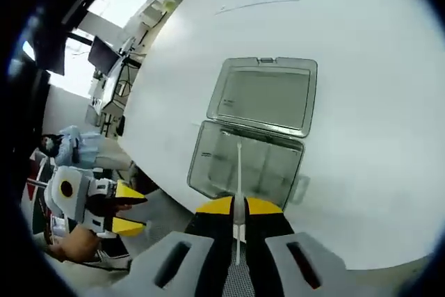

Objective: Insert the divider into the dual guide fixture by aligning both edges with the guide slots and pushing it downward to the bottom, including one-sided entry, uneven engagement, binding, and posture correction.

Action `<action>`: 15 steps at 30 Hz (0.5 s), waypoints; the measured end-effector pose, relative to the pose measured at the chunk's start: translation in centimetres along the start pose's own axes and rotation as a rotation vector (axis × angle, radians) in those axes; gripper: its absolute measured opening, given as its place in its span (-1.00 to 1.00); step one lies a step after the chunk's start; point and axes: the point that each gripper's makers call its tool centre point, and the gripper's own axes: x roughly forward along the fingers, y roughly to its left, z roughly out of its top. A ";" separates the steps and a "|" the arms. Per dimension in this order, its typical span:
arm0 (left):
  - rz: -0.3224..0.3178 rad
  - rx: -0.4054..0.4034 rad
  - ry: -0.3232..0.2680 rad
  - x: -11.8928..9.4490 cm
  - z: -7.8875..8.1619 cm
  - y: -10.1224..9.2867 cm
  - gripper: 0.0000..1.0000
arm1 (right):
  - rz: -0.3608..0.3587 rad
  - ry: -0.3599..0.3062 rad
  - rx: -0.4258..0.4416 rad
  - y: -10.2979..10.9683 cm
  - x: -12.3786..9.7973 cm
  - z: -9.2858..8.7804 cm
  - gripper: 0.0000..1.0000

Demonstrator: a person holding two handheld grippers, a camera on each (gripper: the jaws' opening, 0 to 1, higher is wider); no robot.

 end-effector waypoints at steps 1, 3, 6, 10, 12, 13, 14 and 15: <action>0.004 0.006 0.003 0.0 0.0 0.1 -0.69 | -0.002 0.008 0.013 0.1 0.1 -0.1 -1.00; 0.009 0.015 0.005 0.0 -0.1 0.2 -0.69 | -0.001 0.005 0.003 0.2 0.4 0.1 -1.00; 0.021 0.028 0.011 0.0 -0.2 0.3 -0.67 | -0.021 0.023 0.011 -0.1 0.7 0.3 -1.00; 0.041 0.071 0.031 0.0 -0.6 0.4 -0.59 | -0.021 0.056 0.073 0.2 1.1 -0.1 -1.00; 0.047 0.079 0.034 0.0 -0.6 0.4 -0.55 | -0.027 0.066 0.084 0.3 1.3 -0.1 -1.00; 0.047 0.082 0.036 0.0 -0.7 0.4 -0.52 | -0.033 0.069 0.083 0.3 1.4 -0.1 -1.00; 0.051 0.089 0.041 0.1 -0.8 0.4 -0.50 | -0.041 0.081 0.089 0.3 1.6 -0.2 -1.00; 0.056 0.096 0.045 0.1 -0.8 0.4 -0.46 | -0.048 0.083 0.092 0.3 1.7 -0.2 -1.00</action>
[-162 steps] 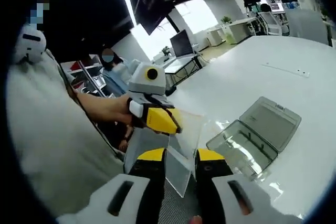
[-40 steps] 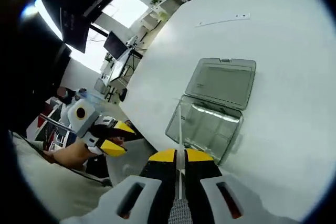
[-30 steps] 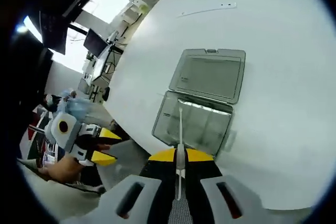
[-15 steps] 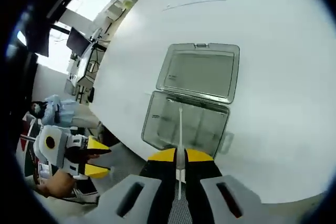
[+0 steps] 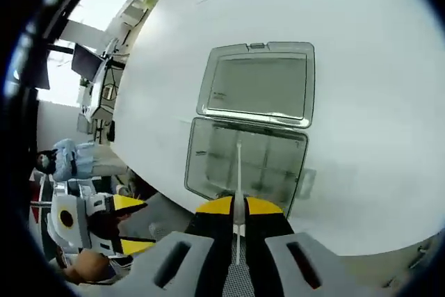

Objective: Insert the divider into the dual guide fixture by aligning both edges with the guide slots and pushing it downward to the bottom, including one-sided entry, uneven engagement, binding, and posture correction.

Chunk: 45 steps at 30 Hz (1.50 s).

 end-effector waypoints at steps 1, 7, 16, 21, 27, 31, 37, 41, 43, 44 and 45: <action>0.003 0.009 0.005 0.0 -0.1 0.0 -0.41 | -0.019 0.006 0.009 -0.3 0.1 0.0 -1.00; 0.012 0.019 0.015 0.0 -0.3 0.0 -0.25 | -0.050 0.023 0.045 -0.5 0.5 -0.2 -1.00; 0.017 0.025 0.025 0.0 -0.8 -0.1 -0.12 | -0.076 0.026 0.066 -0.8 1.0 0.2 -1.00; 0.021 0.022 0.033 0.1 -1.1 0.0 -0.05 | -0.096 0.041 0.076 -1.1 1.5 0.3 -1.00; 0.034 0.028 0.040 0.2 -1.4 0.2 0.11 | -0.102 0.045 0.087 -1.2 1.8 0.7 -1.00; 0.044 0.020 0.049 0.2 -1.8 0.4 0.23 | -0.110 0.054 0.093 -1.4 2.1 0.8 -1.00; 0.048 0.021 0.051 0.3 -1.9 0.5 0.28 | -0.124 0.061 0.098 -1.6 2.3 0.8 -1.00; 0.048 0.018 0.053 0.4 -2.1 0.5 0.27 | -0.131 0.061 0.102 -1.7 2.4 1.0 -1.00; 0.049 0.014 0.051 0.4 -2.1 0.5 0.27 | -0.128 0.061 0.103 -1.7 2.5 1.1 -1.00; 0.049 0.013 0.052 0.4 -2.1 0.5 0.27 | -0.134 0.065 0.109 -1.9 2.6 1.2 -1.00; 0.050 0.013 0.053 0.3 -2.2 0.6 0.27 | -0.141 0.069 0.111 -2.1 2.7 1.1 -1.00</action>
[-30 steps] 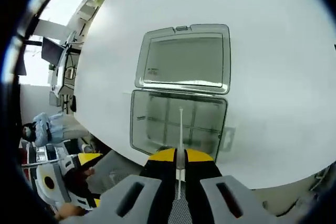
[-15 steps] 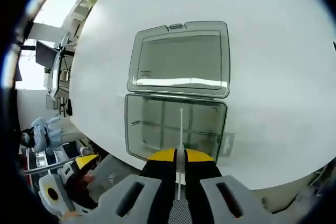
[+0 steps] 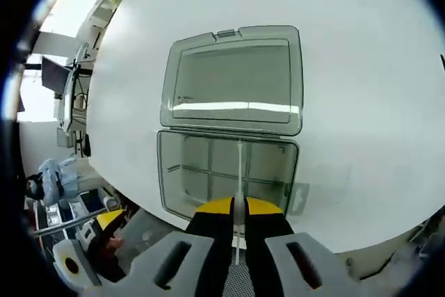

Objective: Insert the divider into the dual guide fixture by aligning both edges with the guide slots and pushing it downward to the bottom, including one-sided entry, uneven engagement, binding, and posture correction.

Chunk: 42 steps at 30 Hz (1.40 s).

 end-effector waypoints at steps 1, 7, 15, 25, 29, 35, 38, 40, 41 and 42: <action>0.000 0.000 0.000 0.0 0.0 0.0 0.27 | 0.007 0.002 -0.001 0.1 0.1 -0.1 -1.00; 0.006 -0.007 0.001 -0.1 -0.2 0.2 0.26 | 0.005 0.004 0.012 0.1 0.4 -0.3 -1.00; 0.002 -0.009 0.001 0.0 -0.1 0.1 0.24 | 0.000 0.009 0.025 0.0 0.5 -0.3 -1.00; 0.009 -0.009 -0.001 -0.2 0.0 0.3 0.23 | -0.040 0.022 0.033 0.1 0.7 -0.3 -1.00; 0.012 -0.012 -0.005 -0.2 0.0 0.4 0.23 | -0.049 0.028 0.042 0.0 0.8 -0.3 -1.00; 0.014 -0.013 -0.013 -0.3 0.2 0.4 0.22 | -0.055 0.034 0.053 0.1 0.9 0.0 -1.00; 0.018 -0.013 -0.015 -0.4 0.2 0.5 0.21 | -0.059 0.037 0.060 -0.1 1.0 0.1 -1.00; 0.020 -0.015 -0.017 -0.4 0.2 0.6 0.21 | -0.053 0.040 0.068 0.0 1.1 0.2 -1.00; 0.021 -0.016 -0.017 -0.4 0.2 0.6 0.21 | -0.055 0.041 0.068 0.0 1.1 0.1 -1.00; 0.022 -0.016 -0.017 -0.5 0.2 0.6 0.20 | -0.054 0.042 0.067 0.1 1.1 0.1 -1.00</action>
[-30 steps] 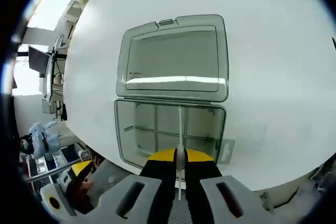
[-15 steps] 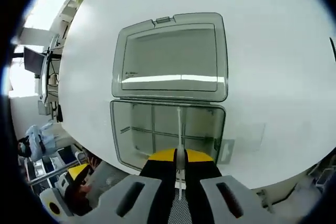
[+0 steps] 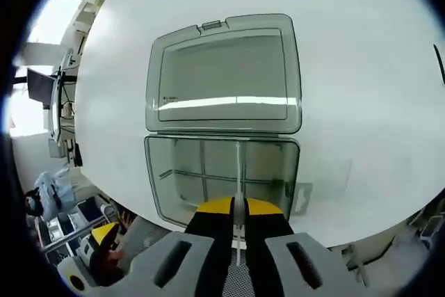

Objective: Insert the divider into the dual guide fixture by aligning both edges with the guide slots and pushing it downward to the bottom, including one-sided entry, uneven engagement, binding, and posture correction.

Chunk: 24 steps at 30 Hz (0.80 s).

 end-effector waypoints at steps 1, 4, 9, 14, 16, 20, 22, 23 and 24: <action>0.001 -0.001 -0.001 0.0 0.0 0.0 0.20 | 0.001 0.001 0.002 0.1 0.0 -0.2 -1.00; 0.003 -0.002 -0.001 -0.1 -0.1 0.1 0.20 | -0.001 0.002 0.000 0.2 0.0 -0.4 -1.00; 0.005 -0.006 -0.003 -0.1 -0.1 0.2 0.19 | -0.011 0.005 0.000 0.1 0.2 -0.5 -1.00; 0.008 -0.008 -0.004 -0.2 -0.1 0.3 0.19 | -0.012 0.001 0.000 0.1 0.4 -0.9 -1.00; 0.009 -0.011 -0.003 -0.3 -0.1 0.3 0.19 | -0.015 0.001 -0.006 0.1 0.4 -0.8 -1.00; 0.008 -0.010 -0.002 -0.2 -0.1 0.3 0.19 | -0.015 0.006 -0.003 0.1 0.2 -0.7 -1.00; 0.007 -0.010 -0.004 -0.2 -0.1 0.2 0.19 | -0.016 0.008 -0.007 0.2 0.1 -0.6 -1.00; 0.007 -0.011 -0.004 -0.2 0.0 0.2 0.19 | -0.016 0.010 -0.004 0.1 0.1 -0.6 -1.00; 0.006 -0.012 -0.005 -0.1 0.0 0.2 0.19 | -0.016 0.011 -0.004 0.1 0.2 -0.6 -1.00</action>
